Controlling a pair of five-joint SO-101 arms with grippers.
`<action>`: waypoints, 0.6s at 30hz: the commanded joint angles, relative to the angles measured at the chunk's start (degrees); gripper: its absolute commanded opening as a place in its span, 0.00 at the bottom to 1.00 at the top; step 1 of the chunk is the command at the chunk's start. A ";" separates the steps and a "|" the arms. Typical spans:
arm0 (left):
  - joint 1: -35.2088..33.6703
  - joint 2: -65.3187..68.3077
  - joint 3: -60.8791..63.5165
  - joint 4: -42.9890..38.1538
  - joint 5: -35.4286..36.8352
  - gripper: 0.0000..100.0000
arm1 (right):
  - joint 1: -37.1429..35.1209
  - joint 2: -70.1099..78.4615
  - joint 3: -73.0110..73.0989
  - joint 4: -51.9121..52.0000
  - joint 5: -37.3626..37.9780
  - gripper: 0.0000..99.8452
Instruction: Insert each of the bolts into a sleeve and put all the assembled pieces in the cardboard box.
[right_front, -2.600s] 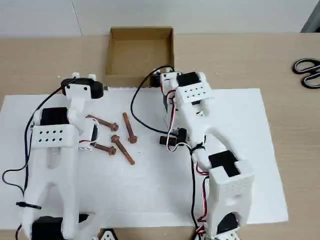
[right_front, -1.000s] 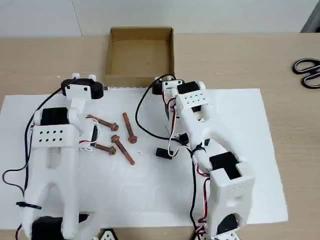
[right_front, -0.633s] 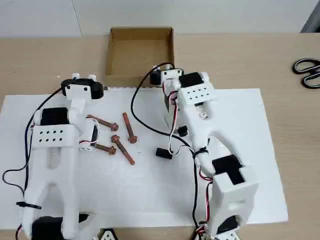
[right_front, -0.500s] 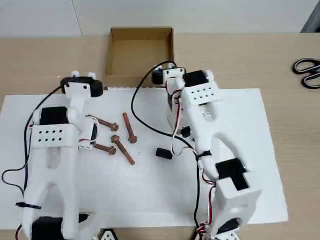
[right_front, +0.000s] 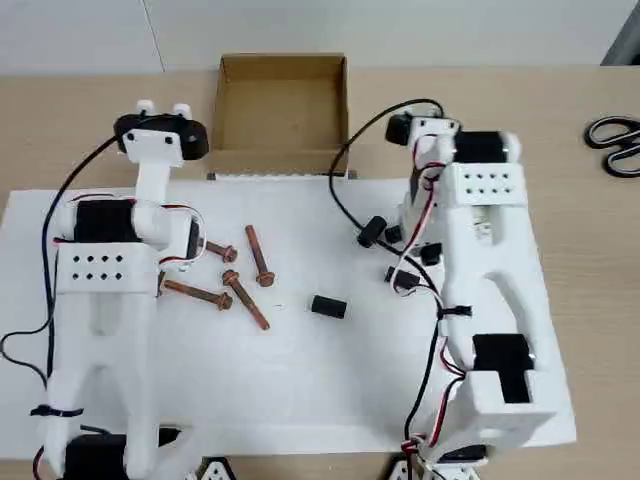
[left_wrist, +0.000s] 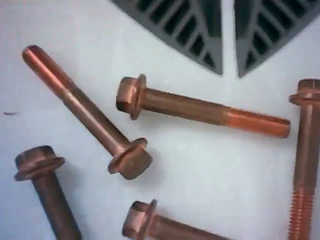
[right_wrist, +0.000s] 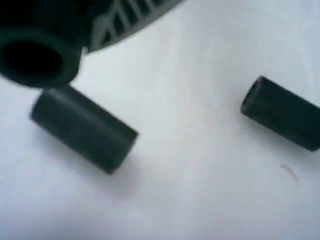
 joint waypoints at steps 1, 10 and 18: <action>0.53 3.43 -2.77 -1.85 1.67 0.01 | 2.33 -3.91 -0.79 0.75 0.09 0.00; 0.70 21.71 -12.09 1.85 5.71 0.01 | 4.97 -6.64 7.38 -0.22 0.09 0.01; 1.41 28.84 -16.31 4.84 8.97 0.01 | 5.14 -12.44 17.32 -4.09 0.09 0.01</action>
